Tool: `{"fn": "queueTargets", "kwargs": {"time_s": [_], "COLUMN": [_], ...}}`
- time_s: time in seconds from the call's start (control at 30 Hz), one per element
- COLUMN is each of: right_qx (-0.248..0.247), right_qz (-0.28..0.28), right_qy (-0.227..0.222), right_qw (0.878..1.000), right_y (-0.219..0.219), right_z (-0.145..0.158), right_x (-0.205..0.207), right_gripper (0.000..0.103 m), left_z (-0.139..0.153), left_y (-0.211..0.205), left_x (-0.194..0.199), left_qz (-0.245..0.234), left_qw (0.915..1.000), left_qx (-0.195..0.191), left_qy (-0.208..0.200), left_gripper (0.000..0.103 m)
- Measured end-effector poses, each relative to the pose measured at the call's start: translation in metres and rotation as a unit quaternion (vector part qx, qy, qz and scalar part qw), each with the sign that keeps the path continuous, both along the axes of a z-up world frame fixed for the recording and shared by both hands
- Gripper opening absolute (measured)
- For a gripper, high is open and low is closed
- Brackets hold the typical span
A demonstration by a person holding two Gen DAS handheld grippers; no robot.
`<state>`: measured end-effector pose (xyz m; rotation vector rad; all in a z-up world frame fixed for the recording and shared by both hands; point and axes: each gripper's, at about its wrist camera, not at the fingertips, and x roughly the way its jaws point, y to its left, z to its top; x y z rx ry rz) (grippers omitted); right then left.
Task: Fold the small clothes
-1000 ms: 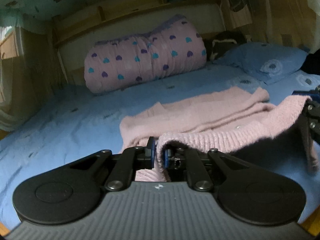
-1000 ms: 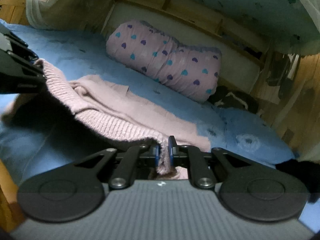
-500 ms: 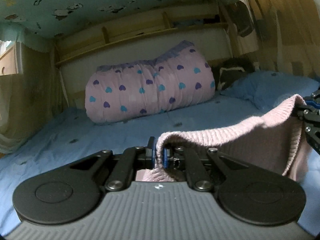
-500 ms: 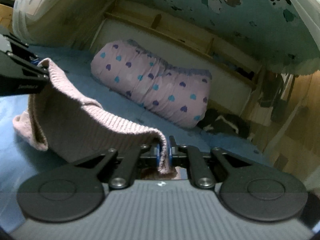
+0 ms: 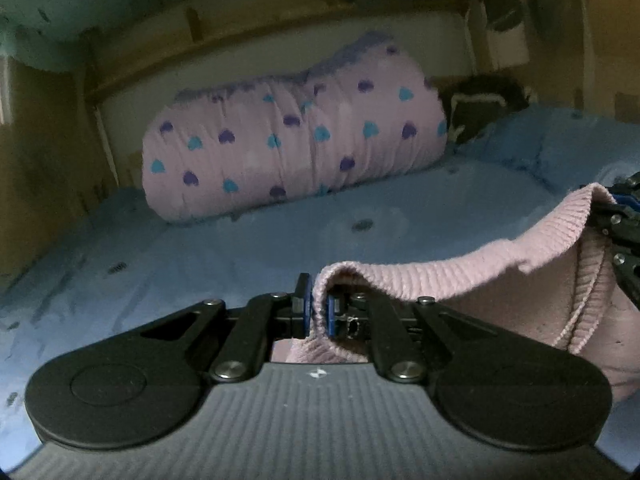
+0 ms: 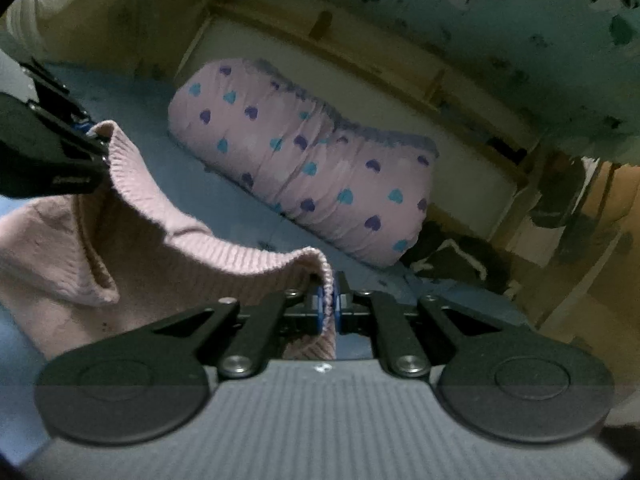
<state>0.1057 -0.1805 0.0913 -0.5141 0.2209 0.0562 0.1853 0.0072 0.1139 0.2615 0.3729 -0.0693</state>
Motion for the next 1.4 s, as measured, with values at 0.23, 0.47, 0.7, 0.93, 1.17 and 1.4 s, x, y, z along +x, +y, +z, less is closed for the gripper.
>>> {"fn": "queueTargets", "kwargs": {"time_s": [0.23, 0.47, 0.7, 0.93, 1.17, 1.4], "right_qx": [0.000, 0.001, 0.002, 0.051, 0.088, 0.104], "right_qz": [-0.005, -0.007, -0.014, -0.020, -0.029, -0.016], "right_qy": [0.060, 0.111, 0.135, 0.132, 0.137, 0.158], "right_qw": [0.998, 0.994, 0.991, 0.990, 0.986, 0.982], "right_y": [0.001, 0.002, 0.005, -0.006, -0.022, -0.027], "right_z": [-0.040, -0.079, -0.098, -0.067, -0.033, -0.022], "right_x": [0.063, 0.101, 0.113, 0.106, 0.087, 0.045], "right_gripper": [0.007, 0.007, 0.010, 0.053, 0.055, 0.055], "left_z": [-0.055, -0.097, -0.094, -0.049, -0.025, -0.040], "left_y": [-0.002, -0.004, -0.012, 0.001, 0.006, 0.006], "left_x": [0.068, 0.101, 0.097, 0.058, 0.009, -0.022], "left_qz": [0.006, 0.015, 0.029, 0.023, 0.009, -0.036], "left_qw": [0.9978, 0.9940, 0.9928, 0.9961, 0.9949, 0.9918], "left_qx": [0.008, 0.012, 0.049, 0.032, 0.031, 0.014], "left_qy": [0.066, 0.107, 0.106, 0.079, 0.095, 0.122], "left_gripper": [0.010, 0.011, 0.040, 0.085, 0.091, 0.094]}}
